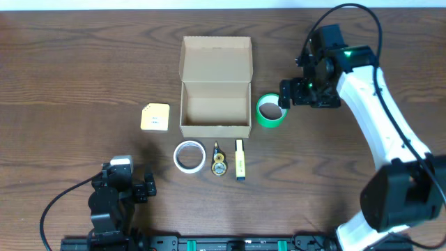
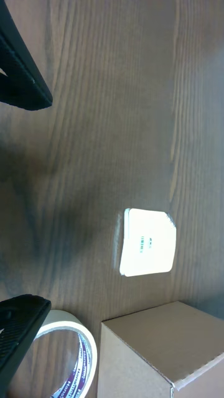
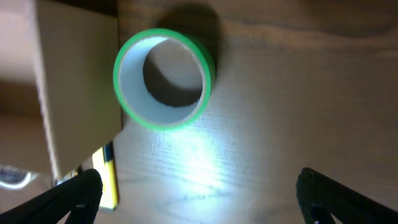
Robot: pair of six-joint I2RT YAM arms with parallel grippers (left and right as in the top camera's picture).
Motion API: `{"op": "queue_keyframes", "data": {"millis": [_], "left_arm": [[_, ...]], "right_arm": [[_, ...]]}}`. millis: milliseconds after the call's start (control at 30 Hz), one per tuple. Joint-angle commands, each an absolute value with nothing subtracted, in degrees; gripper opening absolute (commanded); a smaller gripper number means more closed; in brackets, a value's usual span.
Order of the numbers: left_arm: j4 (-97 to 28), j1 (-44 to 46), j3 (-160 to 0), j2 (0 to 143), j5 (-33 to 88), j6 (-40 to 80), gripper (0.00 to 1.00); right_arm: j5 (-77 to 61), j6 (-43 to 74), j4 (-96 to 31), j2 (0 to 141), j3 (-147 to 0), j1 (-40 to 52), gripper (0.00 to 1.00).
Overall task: Pack container
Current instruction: 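Reach the right gripper to the green tape roll and grasp it, then carry the green tape into the box and release it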
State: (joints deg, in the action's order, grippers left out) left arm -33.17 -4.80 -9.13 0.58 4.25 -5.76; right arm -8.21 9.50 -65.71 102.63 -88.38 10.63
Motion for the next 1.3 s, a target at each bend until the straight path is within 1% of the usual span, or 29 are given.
{"op": "queue_keyframes", "data": {"millis": [0, 200, 400, 433, 500, 533, 567, 633, 667, 700, 933, 1067, 1167, 1267], "left_arm": [[-33.1, -4.7, -8.7, 0.2, 4.0, -5.1, 0.96], [-33.1, -4.7, -8.7, 0.2, 4.1, -5.1, 0.96], [-33.1, -4.7, -8.7, 0.2, 4.1, -5.1, 0.96], [-33.1, -4.7, -8.7, 0.2, 4.1, -5.1, 0.96], [-33.1, -4.7, -8.7, 0.2, 4.1, -5.1, 0.95], [-33.1, -4.7, -8.7, 0.2, 4.1, -5.1, 0.96], [-33.1, -4.7, -8.7, 0.2, 4.1, -5.1, 0.96], [-33.1, -4.7, -8.7, 0.2, 4.1, -5.1, 0.96], [-33.1, -4.7, -8.7, 0.2, 4.0, -5.1, 0.96], [-33.1, -4.7, -8.7, 0.2, 4.1, -5.1, 0.96], [-33.1, -4.7, -8.7, 0.2, 4.1, -5.1, 0.96], [-33.1, -4.7, -8.7, 0.2, 4.1, -5.1, 0.96], [-33.1, -4.7, -8.7, 0.2, 4.1, -5.1, 0.96], [-33.1, -4.7, -8.7, 0.2, 4.1, -5.1, 0.96]], "right_arm": [[-8.8, 10.6, -63.4, 105.1, -89.2, 10.9, 0.99], [-3.4, 11.4, -59.8, 110.3, -89.2, 11.0, 0.99], [-3.0, 11.7, -59.1, 116.0, -89.2, 11.0, 0.98], [-3.0, 11.8, -59.1, 117.3, -89.2, 11.0, 0.96], [-3.0, 11.8, -58.9, 119.6, -89.2, 11.0, 0.9], [-3.0, 11.7, -58.7, 120.3, -89.2, 11.0, 0.79], [-3.0, 11.8, -58.5, 121.0, -89.2, 11.0, 0.57], [-3.0, 11.8, -58.0, 121.1, -89.2, 11.0, 0.24], [-3.0, 11.7, -57.4, 121.1, -89.2, 11.0, 0.09], [-3.0, 11.7, -57.3, 121.1, -89.2, 11.0, 0.01], [-1.2, 11.7, -59.9, 117.6, -90.2, 11.0, 0.01], [1.3, 11.7, -64.0, 109.9, -93.0, 11.7, 0.01], [3.7, 10.1, -64.3, 102.1, -94.2, 15.4, 0.01], [6.5, 7.2, -64.1, 96.7, -95.7, 21.3, 0.01]]}}
